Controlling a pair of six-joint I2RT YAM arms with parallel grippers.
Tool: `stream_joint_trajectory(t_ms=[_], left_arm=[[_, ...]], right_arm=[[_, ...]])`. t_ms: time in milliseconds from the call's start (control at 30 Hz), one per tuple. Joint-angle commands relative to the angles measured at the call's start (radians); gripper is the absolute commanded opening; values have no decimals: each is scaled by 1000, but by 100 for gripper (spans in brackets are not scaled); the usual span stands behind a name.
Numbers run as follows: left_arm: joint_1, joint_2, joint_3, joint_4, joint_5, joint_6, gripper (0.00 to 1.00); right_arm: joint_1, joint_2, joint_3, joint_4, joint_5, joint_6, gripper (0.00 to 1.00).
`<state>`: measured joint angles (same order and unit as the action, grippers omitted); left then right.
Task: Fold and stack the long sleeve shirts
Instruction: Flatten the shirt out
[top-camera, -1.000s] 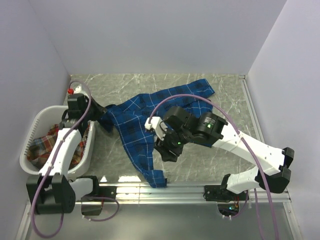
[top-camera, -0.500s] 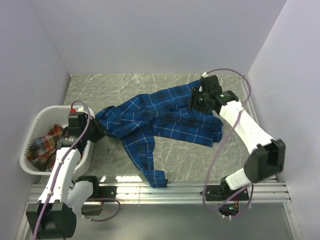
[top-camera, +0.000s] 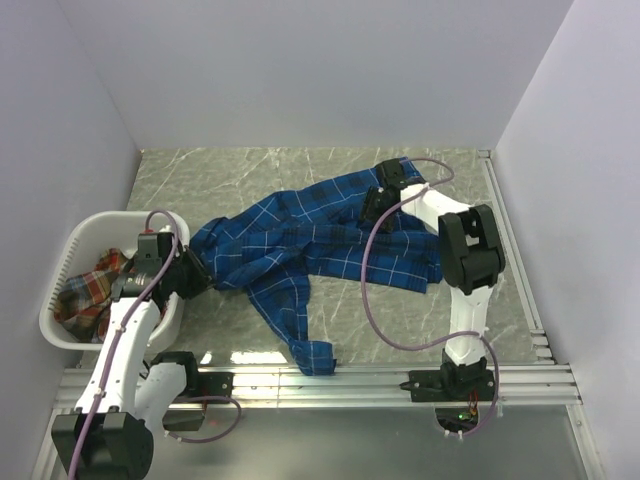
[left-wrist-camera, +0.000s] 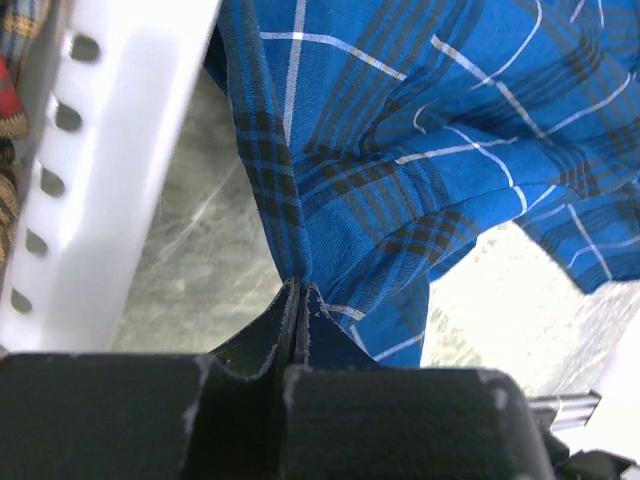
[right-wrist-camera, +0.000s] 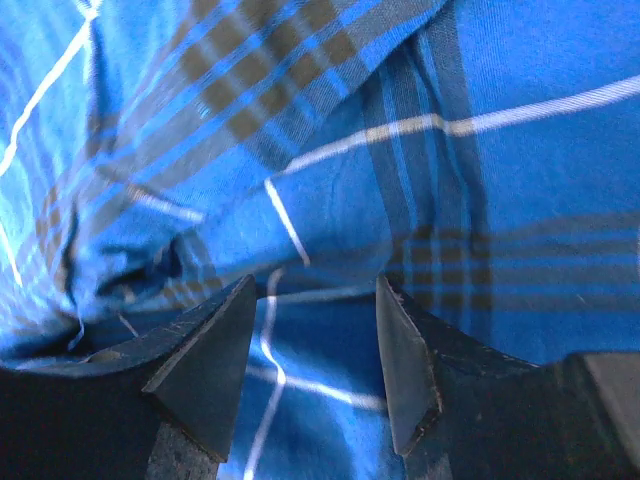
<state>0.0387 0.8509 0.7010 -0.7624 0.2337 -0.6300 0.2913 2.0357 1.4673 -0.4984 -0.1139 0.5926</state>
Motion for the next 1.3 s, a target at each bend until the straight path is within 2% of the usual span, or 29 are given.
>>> stream_joint_trajectory(t_ms=[0,267,533,667,733,800,900,1000,1033,1167,1200,1267], left_arm=[[7,7,61,-66,44,59,1],[7,69,32,-109,268,153,1],[9,68,28,-161,236,179,0],[3,89,5,-124,367,199,1],[-31,94,3,-117,429,207,7],[-107,102,8,-129,447,219,10],[-166,80,32,-149,460,231,11],[-168,37,89,-153,457,236,12],[-166,10,107,-147,417,233,15],[-166,-29,189,-112,366,248,20],[-166,-39,207,-101,365,253,23],[-166,-58,213,-51,393,256,24]], right_arm=[[-38,37,76,44,-41,67,59],[-141,211,246,-43,-67,153,63],[-288,251,326,27,-124,253,65],[-287,241,415,18,-132,205,66],[-285,197,442,-5,-124,178,66],[-287,137,394,0,-104,148,67],[-258,-11,274,6,-27,107,67],[-222,-141,144,-6,5,79,67],[-212,-187,113,-8,19,75,66],[-140,-255,-11,-40,98,17,66],[-111,-261,-22,-69,112,12,65],[-92,-281,-68,-86,173,21,65]])
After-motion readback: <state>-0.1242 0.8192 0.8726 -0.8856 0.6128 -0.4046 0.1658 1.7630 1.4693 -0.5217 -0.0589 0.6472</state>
